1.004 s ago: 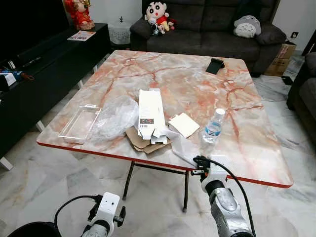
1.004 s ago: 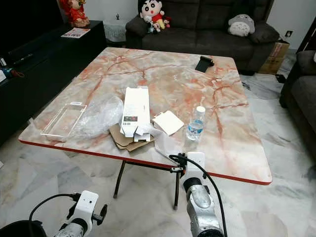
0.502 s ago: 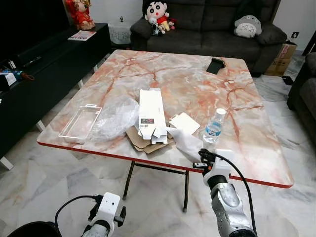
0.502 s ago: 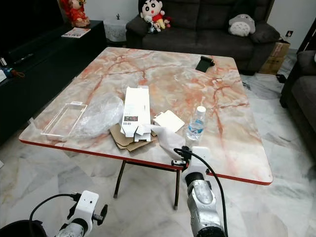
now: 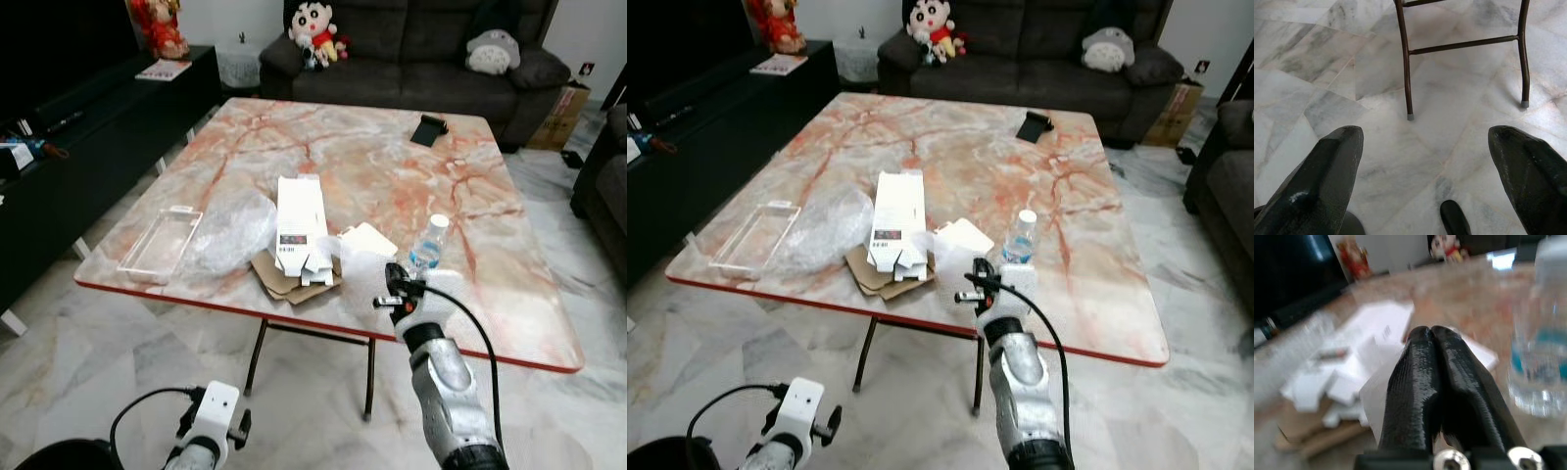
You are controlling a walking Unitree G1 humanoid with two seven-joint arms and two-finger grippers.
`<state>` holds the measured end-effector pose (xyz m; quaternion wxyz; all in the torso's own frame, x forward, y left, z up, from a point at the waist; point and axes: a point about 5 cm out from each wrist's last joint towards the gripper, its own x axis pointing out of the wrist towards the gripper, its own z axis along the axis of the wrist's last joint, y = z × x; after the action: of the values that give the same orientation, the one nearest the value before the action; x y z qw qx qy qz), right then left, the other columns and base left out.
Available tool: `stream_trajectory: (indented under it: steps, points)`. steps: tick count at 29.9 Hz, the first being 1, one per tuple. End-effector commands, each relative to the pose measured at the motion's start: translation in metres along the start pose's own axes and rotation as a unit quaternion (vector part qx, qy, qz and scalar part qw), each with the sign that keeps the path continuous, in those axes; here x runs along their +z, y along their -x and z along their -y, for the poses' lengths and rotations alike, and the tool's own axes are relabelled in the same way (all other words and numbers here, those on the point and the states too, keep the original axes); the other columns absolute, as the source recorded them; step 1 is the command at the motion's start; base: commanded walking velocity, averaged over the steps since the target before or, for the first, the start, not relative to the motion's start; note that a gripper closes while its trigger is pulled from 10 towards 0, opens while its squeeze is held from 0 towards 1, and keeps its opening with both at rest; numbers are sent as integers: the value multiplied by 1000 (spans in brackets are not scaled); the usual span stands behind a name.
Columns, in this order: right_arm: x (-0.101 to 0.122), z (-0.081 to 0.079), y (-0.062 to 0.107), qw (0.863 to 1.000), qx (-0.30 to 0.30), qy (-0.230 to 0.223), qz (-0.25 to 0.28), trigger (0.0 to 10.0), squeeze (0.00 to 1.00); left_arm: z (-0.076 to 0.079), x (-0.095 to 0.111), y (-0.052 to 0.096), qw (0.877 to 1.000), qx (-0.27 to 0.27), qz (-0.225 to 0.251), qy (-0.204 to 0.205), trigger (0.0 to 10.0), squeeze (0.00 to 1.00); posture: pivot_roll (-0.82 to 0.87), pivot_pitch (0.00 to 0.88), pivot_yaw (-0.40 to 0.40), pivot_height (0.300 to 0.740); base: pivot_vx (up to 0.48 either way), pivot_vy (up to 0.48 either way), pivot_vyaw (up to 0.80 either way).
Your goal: Picking trash to rubbish bin
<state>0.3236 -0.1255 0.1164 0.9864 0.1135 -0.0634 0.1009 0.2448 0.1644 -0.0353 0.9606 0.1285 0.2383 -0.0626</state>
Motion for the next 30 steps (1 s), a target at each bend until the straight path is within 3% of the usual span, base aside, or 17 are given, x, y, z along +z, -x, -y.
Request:
stream_trajectory:
  steps: [1, 8, 10, 19, 24, 26, 30]
  points:
    - [16, -5, -6, 1000, 9, -8, 27, 10000, 0, 0, 1, -1, 1000, 2, 1, -6, 10000, 0, 75, 64, -28, 740, 0, 0, 0]
    - [43, -9, -8, 997, 18, -12, 69, 10000, 0, 1, 3, -2, 1000, 0, 4, -4, 10000, 0, 74, 60, -27, 740, 0, 0, 0]
    - [54, -15, -6, 995, 45, -6, 89, 10000, 0, 2, 5, -3, 1000, -1, 5, -5, 10000, 0, 65, 54, -26, 740, 0, 0, 0]
    - [65, -23, 2, 993, 56, -5, 102, 10000, 0, 2, 15, -6, 1000, 4, 27, 3, 10000, 0, 63, 49, -25, 740, 0, 0, 0]
    - [60, -18, 12, 994, 45, -11, 95, 10000, 0, 3, 28, -9, 998, 5, 61, 12, 10000, 0, 58, 45, -26, 740, 0, 0, 0]
    - [53, -16, 24, 995, 39, -7, 87, 10000, 0, 5, 54, -15, 993, 4, 113, 19, 10000, 0, 58, 45, -26, 740, 0, 0, 0]
    - [56, -15, 27, 995, 37, -8, 91, 10000, 0, 7, 71, -18, 989, 2, 147, 17, 10000, 0, 54, 36, -15, 740, 0, 0, 0]
